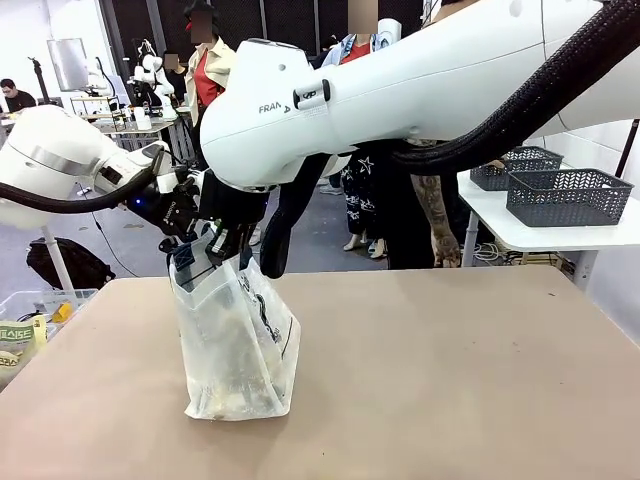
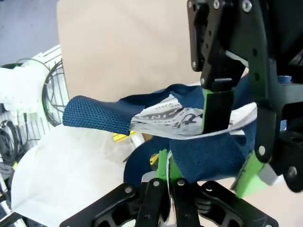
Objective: Transfer purchased items from the store into the shopping bag.
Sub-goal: Move the Reusable shopping bag to the right side of the table.
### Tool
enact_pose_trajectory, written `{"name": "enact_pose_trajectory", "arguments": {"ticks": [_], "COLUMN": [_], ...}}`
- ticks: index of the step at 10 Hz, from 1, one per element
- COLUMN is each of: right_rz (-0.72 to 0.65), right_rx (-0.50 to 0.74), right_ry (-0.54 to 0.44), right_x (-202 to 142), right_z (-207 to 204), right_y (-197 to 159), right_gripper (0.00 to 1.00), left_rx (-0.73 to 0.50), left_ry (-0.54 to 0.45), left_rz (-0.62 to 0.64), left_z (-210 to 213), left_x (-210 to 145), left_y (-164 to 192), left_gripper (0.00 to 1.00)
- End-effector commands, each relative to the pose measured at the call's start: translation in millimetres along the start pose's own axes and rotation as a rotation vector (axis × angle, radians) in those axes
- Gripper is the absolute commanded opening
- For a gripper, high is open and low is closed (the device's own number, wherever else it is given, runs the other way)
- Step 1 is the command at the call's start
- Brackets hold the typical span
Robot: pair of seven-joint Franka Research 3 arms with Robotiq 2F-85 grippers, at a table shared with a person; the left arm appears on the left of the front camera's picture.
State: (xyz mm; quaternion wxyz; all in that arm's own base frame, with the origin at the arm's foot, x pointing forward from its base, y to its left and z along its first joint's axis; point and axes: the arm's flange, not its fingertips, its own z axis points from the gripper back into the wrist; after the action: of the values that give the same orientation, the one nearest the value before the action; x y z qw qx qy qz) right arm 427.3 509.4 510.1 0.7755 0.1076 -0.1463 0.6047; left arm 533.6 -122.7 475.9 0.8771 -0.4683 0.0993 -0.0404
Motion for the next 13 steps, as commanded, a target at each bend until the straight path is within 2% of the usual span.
{"name": "enact_pose_trajectory", "arguments": {"ticks": [1, 2, 4, 5, 11, 12, 13], "right_rz": [0.029, 0.033, 0.035, 0.035, 0.015, -0.008, -0.028], "right_rx": [0.021, 0.022, 0.02, 0.018, 0.008, -0.004, -0.012], "right_ry": [-0.045, -0.046, -0.048, -0.047, -0.054, -0.045, -0.042], "right_x": [3.4, 3.7, 3.5, 3.7, 3.3, 3.8, 2.9], "right_z": [-0.7, -1.0, -1.6, -1.3, -0.7, -0.2, 1.5], "right_y": [8.8, 10.8, 12.1, 11.9, 12.1, 12.3, 12.4], "right_gripper": [0.0, 0.0, 0.0, 0.0, 0.0, 0.12, 0.32], "left_rx": [0.074, 0.098, 0.116, 0.119, 0.128, 0.129, 0.13], "left_ry": [-0.043, -0.047, -0.05, -0.056, -0.046, -0.044, -0.043], "left_rz": [0.041, 0.036, 0.05, 0.049, 0.053, 0.053, 0.054], "left_z": [-15.1, -18.0, -20.5, -20.0, -19.7, -19.6, -19.3], "left_x": [-2.2, -2.5, -2.4, -2.0, -1.6, -1.4, -1.5], "left_y": [-1.0, 0.1, 0.7, 0.1, -1.6, -1.5, -1.4], "left_gripper": [0.61, 0.47, 0.1, 0.0, 0.0, 0.0, 0.0]}}
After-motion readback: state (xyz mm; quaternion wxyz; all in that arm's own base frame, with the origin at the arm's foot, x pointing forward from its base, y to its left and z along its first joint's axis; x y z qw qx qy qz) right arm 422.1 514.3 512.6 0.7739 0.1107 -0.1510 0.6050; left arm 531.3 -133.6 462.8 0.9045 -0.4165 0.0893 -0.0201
